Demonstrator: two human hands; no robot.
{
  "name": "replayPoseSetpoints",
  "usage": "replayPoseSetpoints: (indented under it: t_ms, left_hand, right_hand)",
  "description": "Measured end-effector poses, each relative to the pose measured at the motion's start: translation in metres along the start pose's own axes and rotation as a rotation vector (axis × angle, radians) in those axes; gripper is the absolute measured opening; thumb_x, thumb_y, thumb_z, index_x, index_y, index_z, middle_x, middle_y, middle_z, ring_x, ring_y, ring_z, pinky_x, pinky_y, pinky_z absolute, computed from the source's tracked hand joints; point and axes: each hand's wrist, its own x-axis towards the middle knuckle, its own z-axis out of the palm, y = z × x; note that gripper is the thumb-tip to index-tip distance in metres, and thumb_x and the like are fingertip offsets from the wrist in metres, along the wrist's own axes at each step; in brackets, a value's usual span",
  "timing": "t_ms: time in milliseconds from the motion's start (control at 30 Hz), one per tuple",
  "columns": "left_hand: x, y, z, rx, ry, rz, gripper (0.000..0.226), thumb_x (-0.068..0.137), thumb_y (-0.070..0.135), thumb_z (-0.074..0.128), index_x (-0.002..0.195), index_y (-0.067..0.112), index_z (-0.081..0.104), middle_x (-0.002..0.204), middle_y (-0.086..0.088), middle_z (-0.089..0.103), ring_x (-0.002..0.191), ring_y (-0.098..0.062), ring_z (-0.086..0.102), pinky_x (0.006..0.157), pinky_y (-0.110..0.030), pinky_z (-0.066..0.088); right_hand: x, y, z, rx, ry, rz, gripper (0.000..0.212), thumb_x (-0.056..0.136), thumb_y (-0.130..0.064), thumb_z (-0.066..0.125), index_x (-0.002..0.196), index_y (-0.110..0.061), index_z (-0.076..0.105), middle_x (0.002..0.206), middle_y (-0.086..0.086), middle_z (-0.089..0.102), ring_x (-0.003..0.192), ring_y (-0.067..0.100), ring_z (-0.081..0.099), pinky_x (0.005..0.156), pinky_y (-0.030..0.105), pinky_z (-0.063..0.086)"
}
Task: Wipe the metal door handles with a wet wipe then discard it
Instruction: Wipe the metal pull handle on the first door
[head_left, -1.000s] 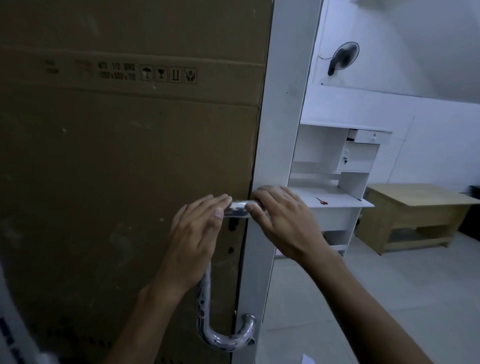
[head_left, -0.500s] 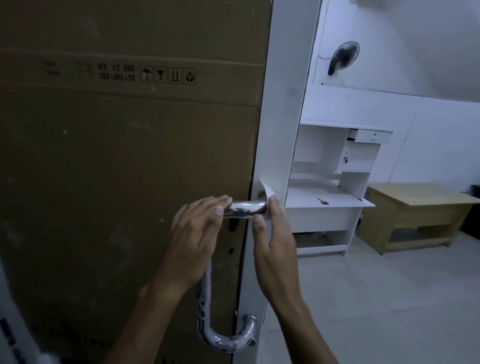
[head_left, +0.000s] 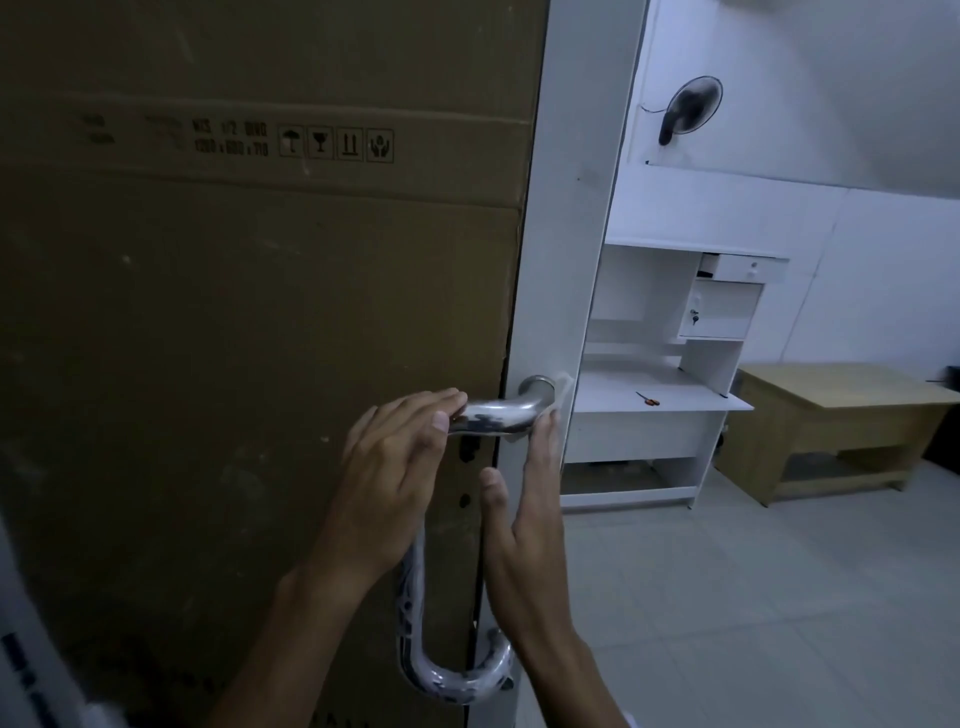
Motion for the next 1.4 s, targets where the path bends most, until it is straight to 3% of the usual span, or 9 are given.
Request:
replayPoseSetpoints:
  t_ms: [133,367,500,600,767,933,1033,1233,1400]
  left_hand:
    - [0.002,0.002,-0.002,0.023,-0.023,0.003,0.040,0.101,0.038,0.024,0.128,0.037,0.054,0.133,0.022,0.054,0.129,0.007,0.041,0.113,-0.046,0.028]
    - [0.001,0.035,0.008,0.100,0.062,0.204,0.043,0.101,0.029,0.028,0.137,0.019,0.051,0.142,0.008,0.050,0.134,-0.001,0.039,0.116,-0.044,0.026]
    - [0.010,0.054,0.021,0.339,-0.151,0.219,0.051,0.103,0.036,0.014,0.147,0.022,0.036,0.153,0.008,0.036,0.143,-0.001,0.023,0.121,-0.030,0.008]
    - [0.010,0.052,0.032,0.573,-0.307,0.168,0.052,0.102,0.036,0.008,0.152,0.025,0.019,0.159,0.008,0.022,0.146,-0.003,0.012,0.119,-0.031,-0.003]
    - [0.013,0.061,0.037,0.841,-0.288,0.180,0.048,0.101,0.032,0.024,0.144,0.013,0.034,0.145,-0.006,0.044,0.137,-0.021,0.037,0.120,-0.046,0.005]
    - [0.045,0.072,0.051,1.086,-0.437,0.135,0.042,0.095,0.014,0.028,0.132,0.007,0.045,0.128,-0.015,0.053,0.113,-0.030,0.052,0.117,-0.051,0.014]
    - [0.059,0.076,0.059,1.083,-0.438,0.117,0.030,0.092,0.010,0.049,0.121,0.015,0.056,0.113,-0.009,0.061,0.103,-0.029,0.058,0.113,-0.050,0.020]
    - [0.057,0.068,0.051,1.021,-0.321,0.142,0.024,0.090,0.018,0.058,0.114,0.021,0.062,0.080,-0.003,0.048,0.094,-0.024,0.060,0.113,-0.050,0.019]
    - [0.033,0.050,0.027,0.678,-0.147,0.244,0.030,0.091,0.028,0.065,0.121,0.024,0.066,0.113,0.004,0.070,0.105,-0.013,0.063,0.116,-0.039,0.017]
  right_hand:
    - [-0.004,0.000,0.000,-0.199,0.057,-0.156,0.059,0.099,-0.039,0.038,0.152,-0.024,0.019,0.160,-0.011,0.008,0.144,-0.009,0.002,0.109,0.002,0.006]
    - [0.011,0.003,-0.029,-0.250,0.044,-0.224,0.045,0.098,-0.026,0.044,0.143,-0.031,0.038,0.149,-0.008,0.039,0.137,0.005,0.033,0.112,0.028,0.031]
    - [0.011,0.012,-0.043,-0.015,-0.008,-0.159,0.041,0.096,-0.011,0.045,0.137,-0.015,0.054,0.145,-0.008,0.047,0.135,0.002,0.040,0.109,0.035,0.040]
    - [0.018,0.016,-0.056,0.142,-0.014,-0.104,0.039,0.094,-0.004,0.042,0.125,-0.016,0.063,0.138,-0.009,0.055,0.130,0.005,0.048,0.106,0.039,0.044]
    - [0.034,0.029,-0.074,0.195,0.139,-0.003,0.035,0.095,-0.009,0.038,0.105,-0.026,0.067,0.124,-0.009,0.062,0.119,0.008,0.056,0.093,0.035,0.053]
    - [0.040,0.041,-0.080,0.268,0.224,0.088,0.038,0.100,-0.002,0.038,0.100,-0.028,0.067,0.111,-0.009,0.067,0.109,0.006,0.060,0.080,0.023,0.055]
    - [0.042,0.045,-0.079,0.300,0.230,0.119,0.037,0.100,-0.003,0.038,0.099,-0.025,0.067,0.105,-0.013,0.067,0.106,0.003,0.061,0.077,0.017,0.053]
    - [0.046,0.047,-0.077,0.350,0.242,0.146,0.035,0.100,-0.004,0.039,0.097,-0.025,0.068,0.101,-0.017,0.068,0.101,0.000,0.062,0.073,0.015,0.052]
    - [0.046,0.054,-0.071,0.355,0.251,0.182,0.030,0.101,-0.009,0.042,0.104,-0.028,0.066,0.102,-0.017,0.067,0.099,-0.002,0.062,0.075,0.018,0.054]
